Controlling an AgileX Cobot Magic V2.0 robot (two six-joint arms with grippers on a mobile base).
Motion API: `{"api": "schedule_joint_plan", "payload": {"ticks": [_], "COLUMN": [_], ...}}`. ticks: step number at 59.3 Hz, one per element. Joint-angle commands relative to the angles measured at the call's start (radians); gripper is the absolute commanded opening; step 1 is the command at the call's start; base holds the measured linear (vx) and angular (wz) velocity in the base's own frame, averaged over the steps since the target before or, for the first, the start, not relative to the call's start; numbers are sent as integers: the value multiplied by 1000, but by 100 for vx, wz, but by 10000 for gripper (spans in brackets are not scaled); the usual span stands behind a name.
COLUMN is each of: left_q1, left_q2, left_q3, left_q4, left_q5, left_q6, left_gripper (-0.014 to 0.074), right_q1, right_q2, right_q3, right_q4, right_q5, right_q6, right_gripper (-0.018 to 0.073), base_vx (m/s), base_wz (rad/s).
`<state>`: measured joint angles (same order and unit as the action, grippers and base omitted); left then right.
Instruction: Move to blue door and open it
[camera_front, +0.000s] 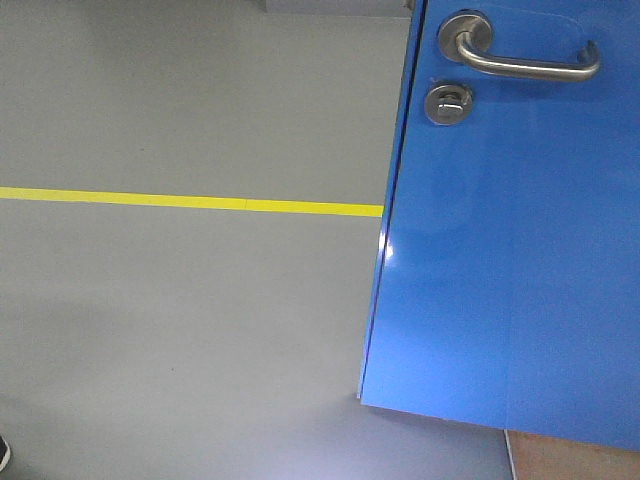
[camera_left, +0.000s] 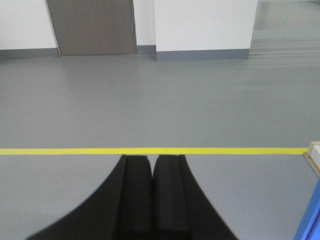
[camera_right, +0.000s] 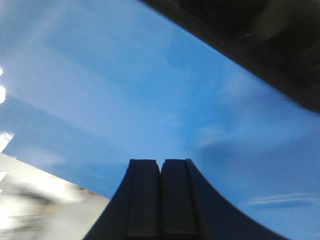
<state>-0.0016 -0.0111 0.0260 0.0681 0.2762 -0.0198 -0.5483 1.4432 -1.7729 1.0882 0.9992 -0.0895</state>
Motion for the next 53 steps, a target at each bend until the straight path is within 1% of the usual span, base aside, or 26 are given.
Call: {"api": "schedule_joint_plan", "payload": {"ticks": [1,3,6,10,15,18,24,30,35,39,44,53], "left_q1": [-6,-6,-6,-6,-6,-6,-6,-6,-6,-6,-6,-6], "left_q2": [-13,-13,-13,-13,-13,-13,-13,-13,-13,-13,-13,-13], "left_q3": [-26,-26,-26,-26,-26,-26,-26,-26,-26,-26,-26,-26], "left_q4": [-2,-2,-2,-2,-2,-2,-2,-2,-2,-2,-2,-2], "left_q5": [-85,-85,-85,-85,-85,-85,-85,-85,-85,-85,-85,-85], "left_q6": [-7,-7,-7,-7,-7,-7,-7,-7,-7,-7,-7,-7], "left_gripper": [73,73,73,73,73,73,73,73,73,73,73,73], "right_q1": [0,0,0,0,-1,-1,-1,-1,-1,-1,-1,7], "right_q2": [-134,-174,-235,-323,-445,-521,-680,-834,-932,-988,-1028,-1087], "right_q3": [-22,-13,5,54,152,229,425,621,744,815,880,947], "right_q4": [-206,-294,-337,-357,-366,-366,-362,-350,-329,-300,-261,-253], "right_q5": [-70,-67,-75,-109,-184,-231,-331,-436,-487,-504,-495,-452], "right_q6": [-131,-186,-278,-407,-516,-557,-583,-584,-584,-584,-584,-622], "right_gripper": [12,12,12,12,12,12,12,12,12,12,12,12], "base_vx": [0,0,0,0,0,0,0,0,0,0,0,0], "base_wz": [0,0,0,0,0,0,0,0,0,0,0,0]}}
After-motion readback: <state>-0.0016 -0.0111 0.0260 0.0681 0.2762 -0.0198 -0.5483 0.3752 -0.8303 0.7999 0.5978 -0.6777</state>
